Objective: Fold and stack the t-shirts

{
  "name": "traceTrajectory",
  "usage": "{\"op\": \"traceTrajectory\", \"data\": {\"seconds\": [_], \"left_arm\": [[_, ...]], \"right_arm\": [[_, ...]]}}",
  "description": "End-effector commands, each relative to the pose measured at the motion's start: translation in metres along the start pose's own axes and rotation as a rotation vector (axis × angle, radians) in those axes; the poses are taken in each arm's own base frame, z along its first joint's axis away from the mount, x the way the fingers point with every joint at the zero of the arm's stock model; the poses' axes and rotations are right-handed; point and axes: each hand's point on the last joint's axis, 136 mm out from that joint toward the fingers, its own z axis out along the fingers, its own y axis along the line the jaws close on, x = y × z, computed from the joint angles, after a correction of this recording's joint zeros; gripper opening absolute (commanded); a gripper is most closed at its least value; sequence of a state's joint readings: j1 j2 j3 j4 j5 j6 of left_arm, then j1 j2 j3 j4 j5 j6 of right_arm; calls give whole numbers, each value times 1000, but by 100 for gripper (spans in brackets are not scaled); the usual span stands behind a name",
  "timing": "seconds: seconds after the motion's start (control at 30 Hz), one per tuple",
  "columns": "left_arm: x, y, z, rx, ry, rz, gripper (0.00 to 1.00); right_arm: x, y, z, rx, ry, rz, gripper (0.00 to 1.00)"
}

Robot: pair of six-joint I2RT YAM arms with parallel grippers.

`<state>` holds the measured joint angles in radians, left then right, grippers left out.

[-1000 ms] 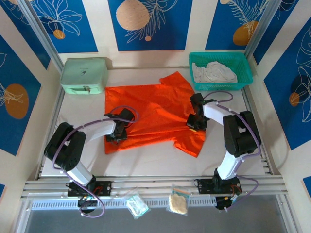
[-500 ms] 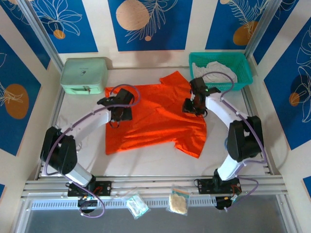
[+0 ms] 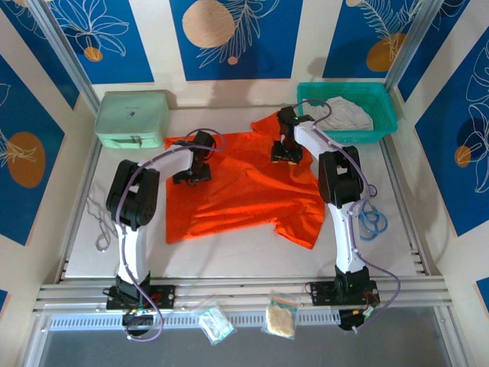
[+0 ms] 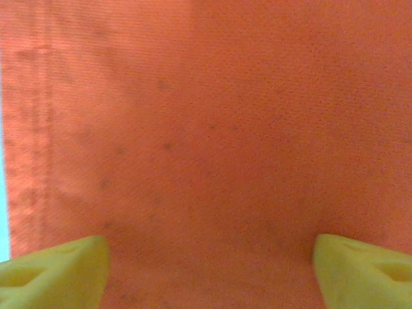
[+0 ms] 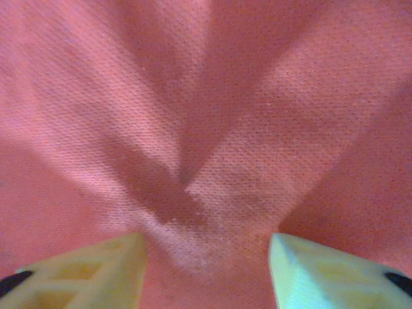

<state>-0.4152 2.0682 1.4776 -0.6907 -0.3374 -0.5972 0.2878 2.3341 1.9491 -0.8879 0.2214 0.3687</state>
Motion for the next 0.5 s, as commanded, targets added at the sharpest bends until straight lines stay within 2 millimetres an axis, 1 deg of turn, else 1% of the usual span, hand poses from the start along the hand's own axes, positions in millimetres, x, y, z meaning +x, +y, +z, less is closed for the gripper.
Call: {"op": "traceTrajectory", "data": {"seconds": [0.0,0.03,0.13,0.17,0.23,0.3,0.33,0.47], "left_arm": [[7,-5,15,-5,44,23,74],[11,-7,19,-2,59,25,69],[23,-11,31,18,97,24,51],[27,-12,33,26,105,23,46],[32,-16,33,50,111,21,34],[33,-17,28,62,105,20,23],[33,-18,25,69,100,20,17],[27,-20,5,91,66,21,1]], "right_arm": [[26,-8,22,43,114,12,44],[29,-9,25,46,121,13,36],[34,-14,30,54,130,13,18],[33,-15,29,56,127,13,12],[31,-18,26,56,123,11,5],[27,-19,20,49,109,6,0],[25,-19,15,46,100,4,0],[17,-19,-8,31,60,-5,0]]}}
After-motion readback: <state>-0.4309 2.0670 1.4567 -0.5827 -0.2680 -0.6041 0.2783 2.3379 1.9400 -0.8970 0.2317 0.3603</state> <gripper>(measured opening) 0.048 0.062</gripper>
